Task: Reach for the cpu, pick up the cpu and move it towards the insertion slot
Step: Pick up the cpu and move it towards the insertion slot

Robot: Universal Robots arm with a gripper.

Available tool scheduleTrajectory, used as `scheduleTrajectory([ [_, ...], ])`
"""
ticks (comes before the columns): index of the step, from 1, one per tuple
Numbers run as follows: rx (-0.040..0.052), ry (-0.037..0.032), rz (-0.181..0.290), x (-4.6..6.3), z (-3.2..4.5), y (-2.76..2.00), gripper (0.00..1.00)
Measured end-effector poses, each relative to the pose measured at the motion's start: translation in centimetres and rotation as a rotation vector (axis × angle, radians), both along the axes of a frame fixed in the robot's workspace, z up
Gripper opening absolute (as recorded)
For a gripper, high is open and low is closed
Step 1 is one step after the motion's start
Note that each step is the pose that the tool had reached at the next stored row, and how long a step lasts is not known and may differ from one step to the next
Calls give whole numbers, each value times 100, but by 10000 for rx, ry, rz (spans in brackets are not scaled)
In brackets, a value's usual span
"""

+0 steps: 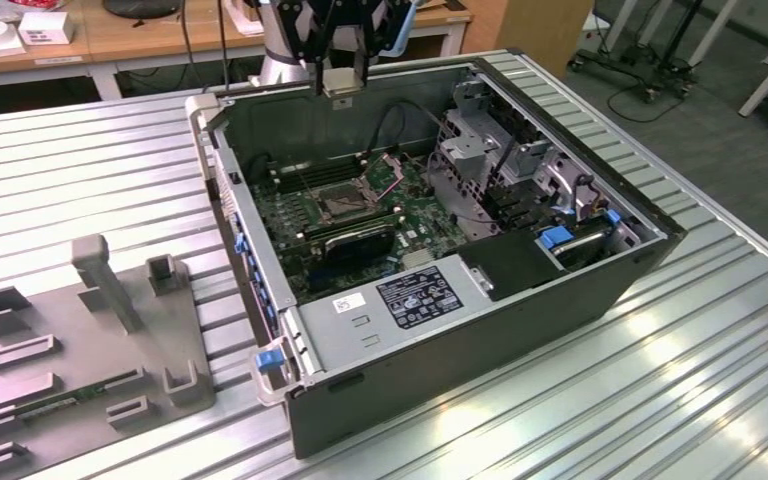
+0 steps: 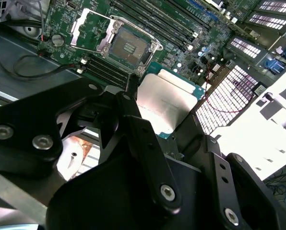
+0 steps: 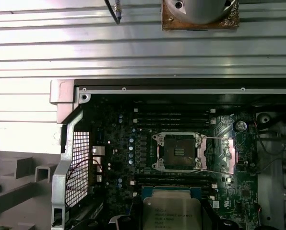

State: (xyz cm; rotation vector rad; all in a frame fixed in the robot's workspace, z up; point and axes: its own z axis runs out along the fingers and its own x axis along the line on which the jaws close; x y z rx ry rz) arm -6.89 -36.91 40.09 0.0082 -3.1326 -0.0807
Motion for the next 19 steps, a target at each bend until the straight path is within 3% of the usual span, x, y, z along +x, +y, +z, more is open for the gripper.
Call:
scheduleTrajectory([
  [5, -1, 1, 134, 10, -32, 0, 55],
  [11, 0, -29, 466, 16, -130, 19, 55],
  [19, 5, -30, 461, 27, -263, 185, 55],
])
